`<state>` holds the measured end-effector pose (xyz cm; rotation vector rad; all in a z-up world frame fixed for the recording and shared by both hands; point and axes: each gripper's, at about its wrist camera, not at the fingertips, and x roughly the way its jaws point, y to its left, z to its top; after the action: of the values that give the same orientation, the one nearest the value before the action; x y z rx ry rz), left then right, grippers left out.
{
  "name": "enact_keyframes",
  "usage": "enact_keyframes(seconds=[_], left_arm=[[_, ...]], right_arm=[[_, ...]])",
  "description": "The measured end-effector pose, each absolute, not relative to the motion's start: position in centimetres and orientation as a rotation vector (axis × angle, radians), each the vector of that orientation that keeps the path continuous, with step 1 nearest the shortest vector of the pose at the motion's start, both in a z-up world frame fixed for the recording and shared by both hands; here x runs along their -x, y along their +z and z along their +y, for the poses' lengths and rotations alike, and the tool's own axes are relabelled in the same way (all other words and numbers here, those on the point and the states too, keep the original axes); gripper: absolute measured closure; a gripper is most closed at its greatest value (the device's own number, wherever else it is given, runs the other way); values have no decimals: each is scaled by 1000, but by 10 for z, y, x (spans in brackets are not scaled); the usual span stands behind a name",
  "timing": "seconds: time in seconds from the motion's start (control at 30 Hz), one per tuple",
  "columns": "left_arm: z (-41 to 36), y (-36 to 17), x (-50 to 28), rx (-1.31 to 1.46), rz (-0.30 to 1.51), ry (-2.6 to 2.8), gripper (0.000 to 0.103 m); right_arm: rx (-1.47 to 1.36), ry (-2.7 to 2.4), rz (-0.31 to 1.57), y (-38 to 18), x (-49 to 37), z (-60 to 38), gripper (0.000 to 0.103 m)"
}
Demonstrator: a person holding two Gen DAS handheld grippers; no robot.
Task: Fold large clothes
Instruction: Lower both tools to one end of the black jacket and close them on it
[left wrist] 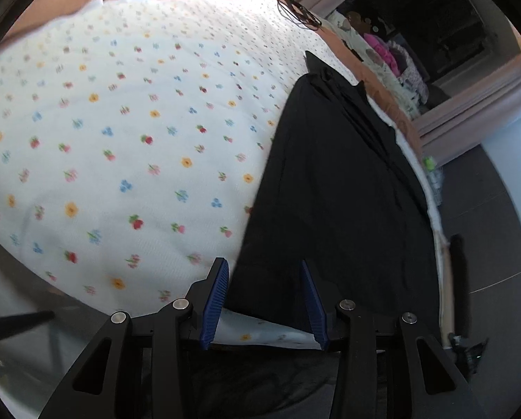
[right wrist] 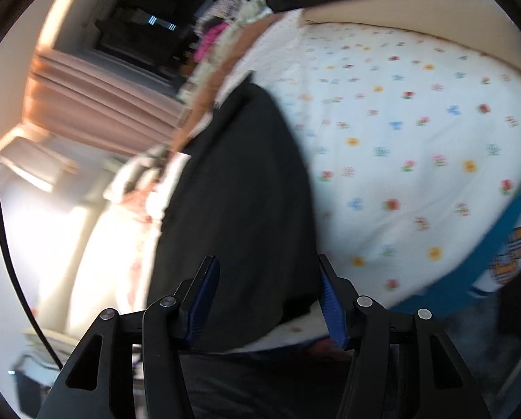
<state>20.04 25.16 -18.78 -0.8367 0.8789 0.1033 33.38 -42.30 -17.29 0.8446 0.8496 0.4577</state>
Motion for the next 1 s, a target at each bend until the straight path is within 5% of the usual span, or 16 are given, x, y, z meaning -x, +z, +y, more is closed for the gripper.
enact_keyframes(seconds=[0.87, 1.0], left_arm=[[234, -195, -208, 984, 809, -29, 59], [247, -193, -201, 981, 785, 43, 68]], right_arm=[[-885, 416, 826, -190, -345, -408, 55], [-863, 399, 812, -186, -353, -400, 58]])
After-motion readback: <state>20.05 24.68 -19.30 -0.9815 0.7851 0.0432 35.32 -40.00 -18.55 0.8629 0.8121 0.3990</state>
